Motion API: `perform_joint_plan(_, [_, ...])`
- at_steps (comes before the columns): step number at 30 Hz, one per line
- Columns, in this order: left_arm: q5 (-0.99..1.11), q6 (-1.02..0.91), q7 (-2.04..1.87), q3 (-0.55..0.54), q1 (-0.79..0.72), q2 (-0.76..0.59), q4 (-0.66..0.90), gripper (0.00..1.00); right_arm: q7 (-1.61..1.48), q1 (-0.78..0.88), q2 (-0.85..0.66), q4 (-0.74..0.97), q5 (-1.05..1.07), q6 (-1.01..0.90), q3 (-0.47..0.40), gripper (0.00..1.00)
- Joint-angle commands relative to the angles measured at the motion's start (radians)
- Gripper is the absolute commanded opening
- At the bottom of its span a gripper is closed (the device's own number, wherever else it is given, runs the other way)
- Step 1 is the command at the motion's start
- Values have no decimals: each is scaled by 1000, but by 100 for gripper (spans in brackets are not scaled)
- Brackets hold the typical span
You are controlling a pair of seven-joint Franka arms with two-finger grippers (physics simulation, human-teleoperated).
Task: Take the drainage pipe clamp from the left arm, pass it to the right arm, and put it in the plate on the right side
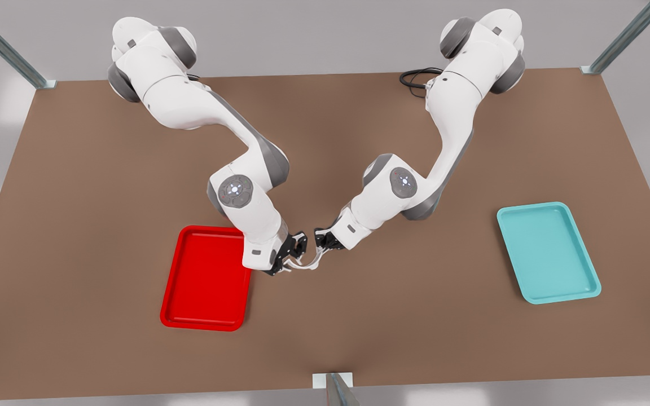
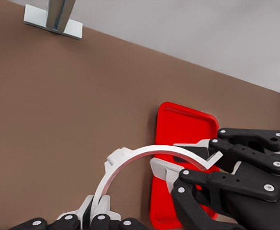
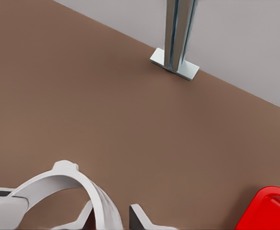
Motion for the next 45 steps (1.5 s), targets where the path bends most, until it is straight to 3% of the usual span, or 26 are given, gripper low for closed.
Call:
perform_joint_plan(1, [-6, 1, -2, -1, 0, -1, 1, 21, -45, 0, -2, 0, -8, -15, 1, 36])
perform_joint_plan(3, [-6, 1, -4, -1, 1, -1, 1, 21, -45, 0, -2, 0, -8, -13, 1, 30])
perform_joint_plan(4, [-6, 1, 1, -1, 1, -1, 1, 82, -45, 0, -2, 0, -8, -13, 1, 27])
perform_joint_plan(5, [43, 2, -1, -1, 0, -1, 1, 100, -45, -1, -2, 0, -8, -13, 1, 23])
perform_joint_plan(15, [40, 1, 5, -2, 4, -5, 1, 100, -50, -4, -3, 0, -5, -22, 1, 21])
perform_joint_plan(21, [28, -141, -15, -10, 4, -92, -28, 100, -68, -76, -127, -202, -31, -5, 6, 21])
perform_joint_plan(24, [-24, -193, -13, -13, 60, -153, -25, 100, -137, -174, -239, -399, -31, 74, 7, 21])
perform_joint_plan(27, [16, -332, 62, -7, 192, -175, -19, 100, -289, -477, -253, -511, -31, 85, 202, 21])
perform_joint_plan(28, [66, -453, 149, -7, 251, -192, -18, 100, -358, -563, -282, -621, -31, 209, 239, 21])
perform_joint_plan(33, [214, -659, 292, 3, 442, -221, -18, 100, -436, -704, -285, -801, -46, 398, 240, 21])
perform_joint_plan(40, [284, -711, 286, 45, 446, -259, -25, 100, -427, -765, -158, -801, -88, 488, 230, 21])
perform_joint_plan(41, [280, -716, 288, 47, 446, -282, -38, 100, -425, -764, -160, -802, -88, 485, 230, 36])
perform_joint_plan(42, [278, -714, 289, 49, 446, -302, -71, 100, -425, -764, -160, -802, -88, 485, 230, 84])
perform_joint_plan(43, [278, -713, 291, 49, 448, -316, -87, 100, -425, -765, -160, -804, -88, 485, 230, 96])
perform_joint_plan(45, [275, -682, 291, 87, 423, -394, -188, 100, -422, -765, -160, -805, -88, 482, 231, 100])
